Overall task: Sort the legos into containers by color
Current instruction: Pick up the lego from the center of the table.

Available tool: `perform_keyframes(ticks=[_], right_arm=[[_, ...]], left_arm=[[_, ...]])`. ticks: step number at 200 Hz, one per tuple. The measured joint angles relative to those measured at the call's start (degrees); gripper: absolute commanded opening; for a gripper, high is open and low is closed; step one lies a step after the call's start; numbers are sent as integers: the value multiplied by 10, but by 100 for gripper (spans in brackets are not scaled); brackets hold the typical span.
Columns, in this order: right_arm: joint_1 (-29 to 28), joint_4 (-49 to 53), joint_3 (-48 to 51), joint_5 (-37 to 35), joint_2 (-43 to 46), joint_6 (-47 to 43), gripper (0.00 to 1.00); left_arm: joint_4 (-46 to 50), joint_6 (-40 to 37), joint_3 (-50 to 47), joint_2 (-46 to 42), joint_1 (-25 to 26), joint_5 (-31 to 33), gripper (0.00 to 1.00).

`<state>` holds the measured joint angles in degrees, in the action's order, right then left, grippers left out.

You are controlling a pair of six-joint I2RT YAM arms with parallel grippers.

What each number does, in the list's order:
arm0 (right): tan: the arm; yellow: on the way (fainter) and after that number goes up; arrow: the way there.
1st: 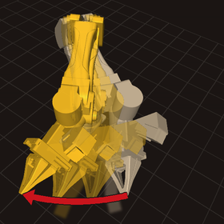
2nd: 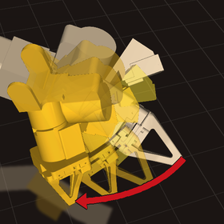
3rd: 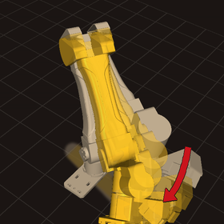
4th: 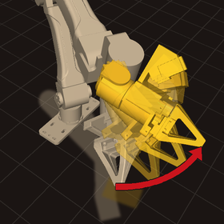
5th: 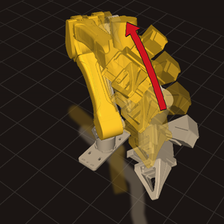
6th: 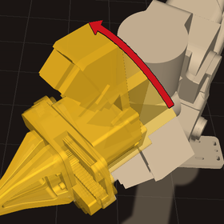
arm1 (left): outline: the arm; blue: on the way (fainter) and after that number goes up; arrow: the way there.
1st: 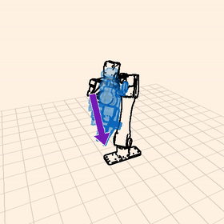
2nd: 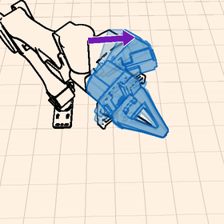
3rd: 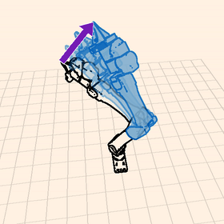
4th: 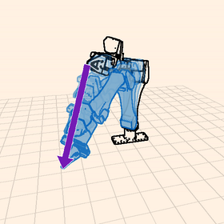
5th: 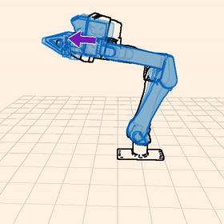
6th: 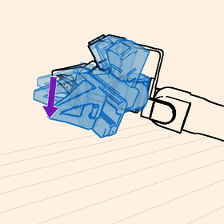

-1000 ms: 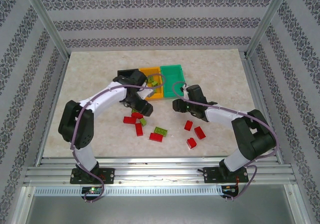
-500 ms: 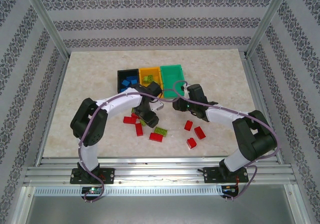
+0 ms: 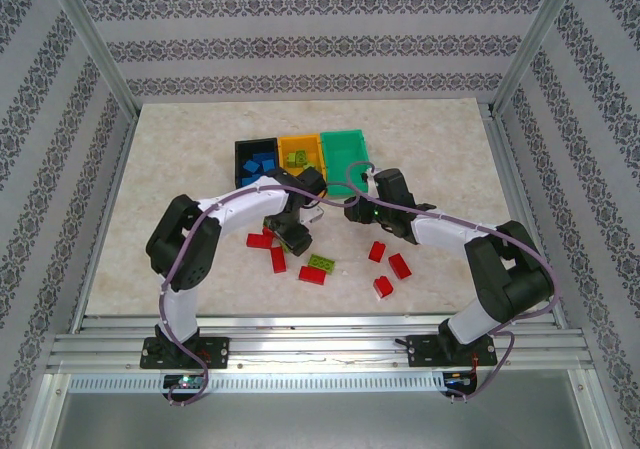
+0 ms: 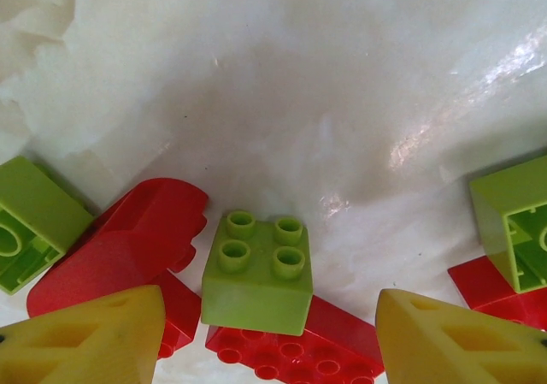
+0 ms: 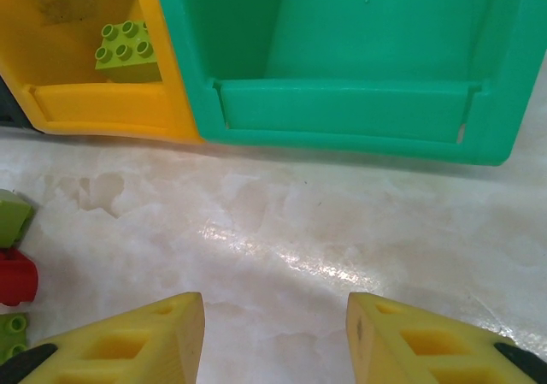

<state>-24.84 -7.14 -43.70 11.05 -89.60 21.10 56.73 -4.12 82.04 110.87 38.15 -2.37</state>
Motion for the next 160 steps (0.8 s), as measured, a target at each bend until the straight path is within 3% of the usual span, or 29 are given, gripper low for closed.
perform_keyframes(ticks=[160], right_arm=[[0,0,0,6,0,0,49]], left_arm=[[20,5,15,29,0,-1,59]])
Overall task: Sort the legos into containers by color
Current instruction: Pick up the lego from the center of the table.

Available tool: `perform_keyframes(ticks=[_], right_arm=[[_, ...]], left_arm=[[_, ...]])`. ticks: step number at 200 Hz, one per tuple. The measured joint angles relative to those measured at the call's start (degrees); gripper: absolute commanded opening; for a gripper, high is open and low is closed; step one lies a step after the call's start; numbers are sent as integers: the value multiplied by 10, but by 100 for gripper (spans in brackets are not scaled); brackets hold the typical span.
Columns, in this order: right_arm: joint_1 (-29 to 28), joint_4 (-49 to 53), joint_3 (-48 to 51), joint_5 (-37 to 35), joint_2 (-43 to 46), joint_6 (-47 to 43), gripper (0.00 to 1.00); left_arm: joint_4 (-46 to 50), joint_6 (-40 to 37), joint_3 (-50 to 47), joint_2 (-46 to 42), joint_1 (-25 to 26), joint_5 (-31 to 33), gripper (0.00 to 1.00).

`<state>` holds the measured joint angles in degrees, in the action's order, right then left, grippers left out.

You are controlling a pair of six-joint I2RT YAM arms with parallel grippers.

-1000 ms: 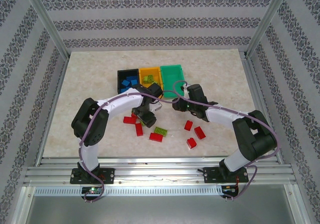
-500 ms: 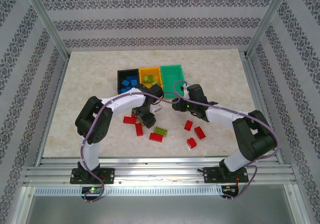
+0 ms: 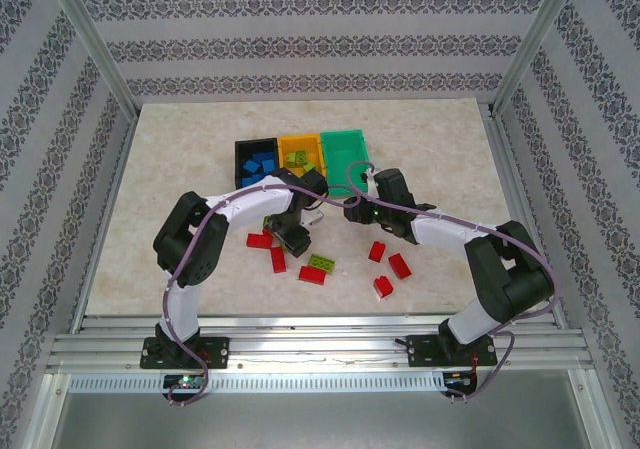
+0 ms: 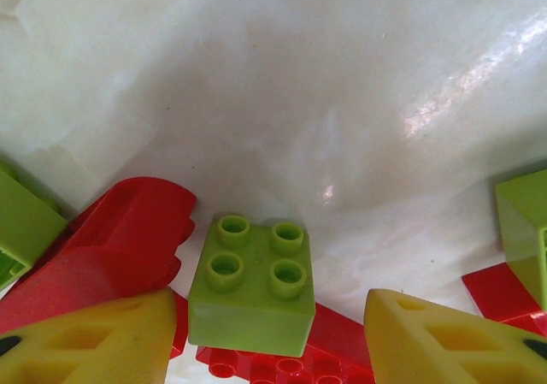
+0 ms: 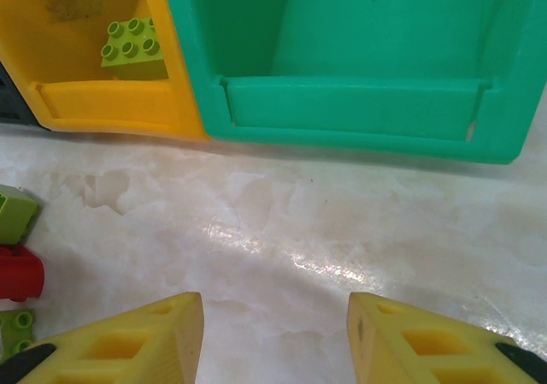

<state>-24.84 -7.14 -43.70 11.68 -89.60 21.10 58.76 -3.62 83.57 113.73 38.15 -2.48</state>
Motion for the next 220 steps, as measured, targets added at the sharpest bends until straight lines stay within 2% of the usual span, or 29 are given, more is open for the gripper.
perform_keyframes(ticks=[14,68,138,168,220], right_arm=[[0,0,0,0,0,0,49],[0,0,0,0,0,0,49],[0,0,0,0,0,0,49],[0,0,0,0,0,1,49],[0,0,0,0,0,2,49]], left_arm=[[2,2,2,1,0,0,55],[5,6,2,8,0,0,51],[3,10,2,6,0,0,33],[-10,10,-5,-21,0,0,29],[-42,10,-26,-91,0,8,28]])
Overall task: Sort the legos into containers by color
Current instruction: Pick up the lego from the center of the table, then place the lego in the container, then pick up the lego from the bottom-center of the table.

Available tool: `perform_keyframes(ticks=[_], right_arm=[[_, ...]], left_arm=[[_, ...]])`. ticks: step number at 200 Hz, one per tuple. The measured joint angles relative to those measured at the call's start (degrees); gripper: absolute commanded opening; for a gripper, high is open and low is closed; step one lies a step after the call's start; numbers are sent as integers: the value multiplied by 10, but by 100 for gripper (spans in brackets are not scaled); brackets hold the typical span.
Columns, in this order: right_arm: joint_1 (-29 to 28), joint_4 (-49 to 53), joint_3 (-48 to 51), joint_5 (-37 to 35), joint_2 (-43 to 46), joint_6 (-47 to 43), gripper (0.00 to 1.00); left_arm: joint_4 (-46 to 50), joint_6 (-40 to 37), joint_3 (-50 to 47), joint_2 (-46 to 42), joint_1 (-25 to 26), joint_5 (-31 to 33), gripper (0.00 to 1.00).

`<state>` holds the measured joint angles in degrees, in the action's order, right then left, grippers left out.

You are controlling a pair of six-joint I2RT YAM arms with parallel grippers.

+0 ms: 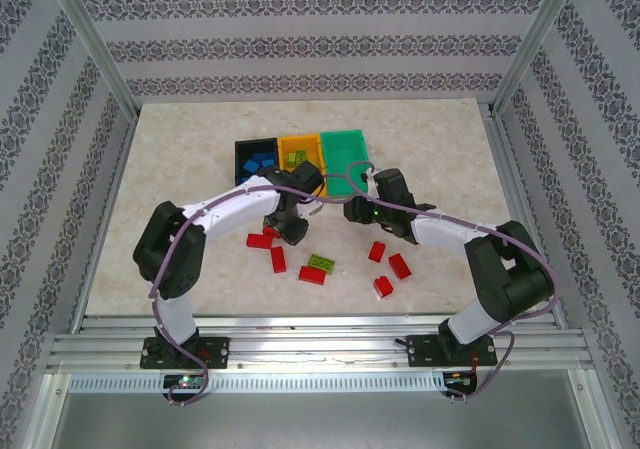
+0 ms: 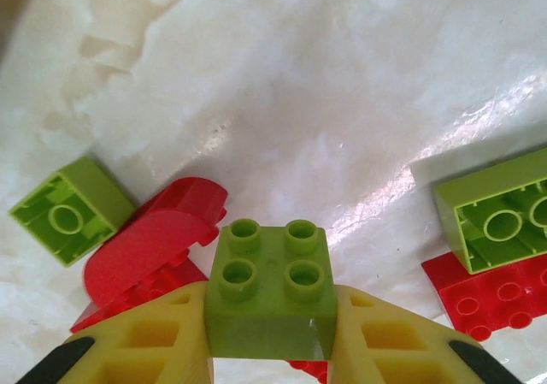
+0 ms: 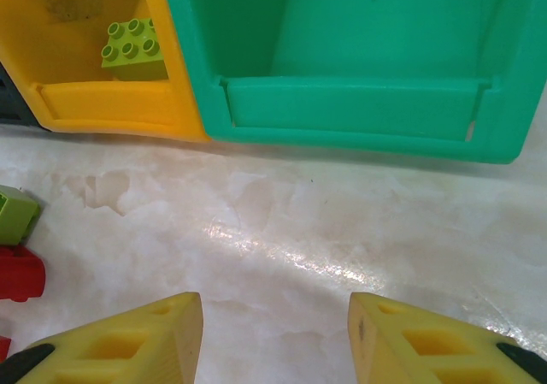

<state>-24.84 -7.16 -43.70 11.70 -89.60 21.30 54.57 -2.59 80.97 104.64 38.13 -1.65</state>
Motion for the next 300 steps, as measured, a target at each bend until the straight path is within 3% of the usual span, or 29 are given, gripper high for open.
perform_keyframes(ticks=[45,78,111,142,159,194,210,244,300], right_arm=[[11,0,0,0,0,0,49],[22,-10,6,3,0,6,50],[28,-16,13,11,0,13,50],[38,-23,20,17,3,15,50],[44,-26,23,19,7,16,50],[52,-30,28,28,12,26,50],[52,-30,29,31,12,28,50],[52,-37,29,47,10,30,50],[33,-45,28,61,10,23,50]], left_arm=[[-8,2,17,-27,-20,20,28],[5,12,124,-10,-34,55,28],[3,20,216,30,-42,98,28],[5,30,314,121,-67,105,28],[7,31,361,173,-83,105,45],[39,42,445,252,-108,106,65],[52,44,449,255,-110,108,72],[66,44,440,240,-110,96,72],[58,41,297,107,-113,59,72]])
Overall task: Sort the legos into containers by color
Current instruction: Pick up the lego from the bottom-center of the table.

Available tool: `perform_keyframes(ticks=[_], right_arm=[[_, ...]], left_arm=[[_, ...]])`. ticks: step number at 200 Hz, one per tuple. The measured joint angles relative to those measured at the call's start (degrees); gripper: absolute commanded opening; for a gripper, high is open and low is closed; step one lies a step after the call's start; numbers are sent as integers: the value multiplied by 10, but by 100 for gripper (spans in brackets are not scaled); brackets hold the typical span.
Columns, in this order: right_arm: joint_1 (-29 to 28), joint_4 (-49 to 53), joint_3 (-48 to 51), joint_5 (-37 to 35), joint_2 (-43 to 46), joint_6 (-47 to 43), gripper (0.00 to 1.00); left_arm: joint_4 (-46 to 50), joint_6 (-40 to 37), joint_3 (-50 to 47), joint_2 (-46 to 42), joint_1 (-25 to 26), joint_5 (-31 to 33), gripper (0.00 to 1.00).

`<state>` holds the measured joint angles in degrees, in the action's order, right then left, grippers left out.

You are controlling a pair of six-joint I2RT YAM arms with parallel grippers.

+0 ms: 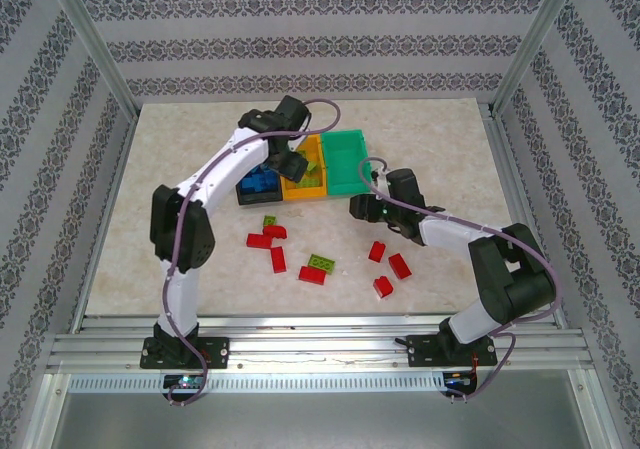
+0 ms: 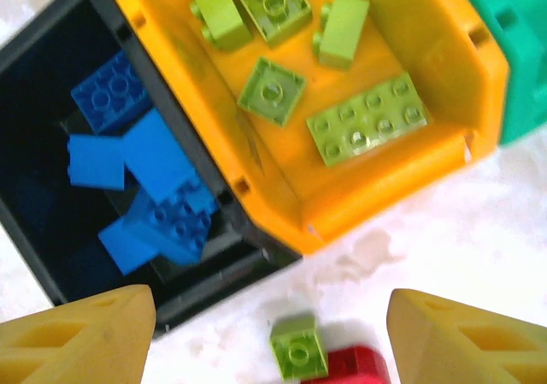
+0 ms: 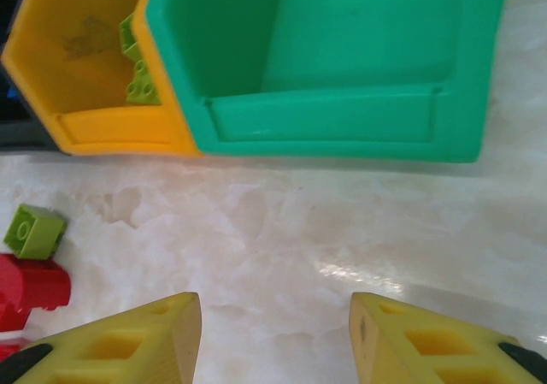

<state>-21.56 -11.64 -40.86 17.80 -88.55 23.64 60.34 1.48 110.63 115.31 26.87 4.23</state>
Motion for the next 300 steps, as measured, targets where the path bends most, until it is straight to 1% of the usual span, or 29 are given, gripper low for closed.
perform_keyframes(ticks=[30,59,88,118,139,191,248,263,300], right_arm=[[-25,3,-21,31,-19,-21,51],[-55,23,-37,66,-23,-44,51],[-96,66,-38,79,-7,-66,56],[-127,102,-35,83,4,-78,57],[-144,121,-22,78,4,-81,57],[-194,174,-18,36,-19,-95,58],[-227,216,-54,-7,-48,-108,59],[-231,223,-60,-18,-54,-111,58],[-238,225,-63,-21,-58,-117,45]], left_arm=[[-31,0,-82,-65,-24,-43,72],[-69,5,-145,-99,-54,-66,72],[-88,8,-155,-102,-59,-89,72],[-101,12,-155,-103,-59,-106,72],[-105,14,-158,-103,-59,-111,72],[-107,14,-162,-103,-59,-113,72],[-107,14,-163,-103,-59,-116,72],[-107,14,-163,-103,-59,-115,72],[-107,14,-163,-103,-59,-115,72]])
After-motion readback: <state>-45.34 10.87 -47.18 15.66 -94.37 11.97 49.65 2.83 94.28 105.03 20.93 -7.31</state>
